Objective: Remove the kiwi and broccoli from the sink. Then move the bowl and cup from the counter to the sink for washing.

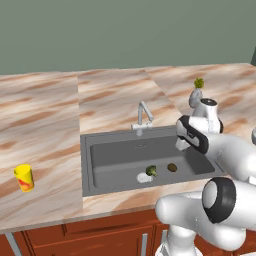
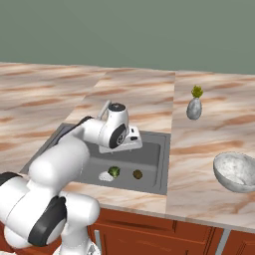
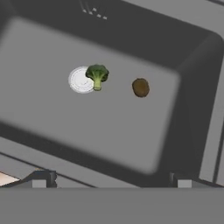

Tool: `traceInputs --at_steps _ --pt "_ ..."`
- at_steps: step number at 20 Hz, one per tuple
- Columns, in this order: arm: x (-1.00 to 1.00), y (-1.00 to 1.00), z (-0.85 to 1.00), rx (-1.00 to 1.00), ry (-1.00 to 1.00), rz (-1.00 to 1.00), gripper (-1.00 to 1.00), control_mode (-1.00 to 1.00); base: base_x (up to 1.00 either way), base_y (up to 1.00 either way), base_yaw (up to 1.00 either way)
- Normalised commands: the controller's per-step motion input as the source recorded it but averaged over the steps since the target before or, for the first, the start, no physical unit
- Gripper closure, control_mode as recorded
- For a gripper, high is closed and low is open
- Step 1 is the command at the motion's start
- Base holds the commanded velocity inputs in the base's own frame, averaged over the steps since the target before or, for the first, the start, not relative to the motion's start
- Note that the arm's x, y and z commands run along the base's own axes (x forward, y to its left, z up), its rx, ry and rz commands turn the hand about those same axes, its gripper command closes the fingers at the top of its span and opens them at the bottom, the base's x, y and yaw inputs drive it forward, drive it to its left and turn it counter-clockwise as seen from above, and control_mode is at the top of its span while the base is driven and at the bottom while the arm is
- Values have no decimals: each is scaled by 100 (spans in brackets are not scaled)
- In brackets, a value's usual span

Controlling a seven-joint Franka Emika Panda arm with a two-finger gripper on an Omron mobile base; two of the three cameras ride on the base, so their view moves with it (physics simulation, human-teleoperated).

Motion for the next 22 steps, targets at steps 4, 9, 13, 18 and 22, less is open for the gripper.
traceInputs --at_steps 4,9,13,18,22 --pt "17 0 -17 0 0 0 -100 -100 0 0 0" --pt "15 -1 -15 0 0 0 -100 -100 0 0 0" --pt "15 -2 -13 0 0 0 -100 -100 0 0 0" --pt "15 -3 -13 0 0 0 -100 -100 0 0 0" --pt "15 -4 -12 0 0 0 -100 -100 0 0 0"
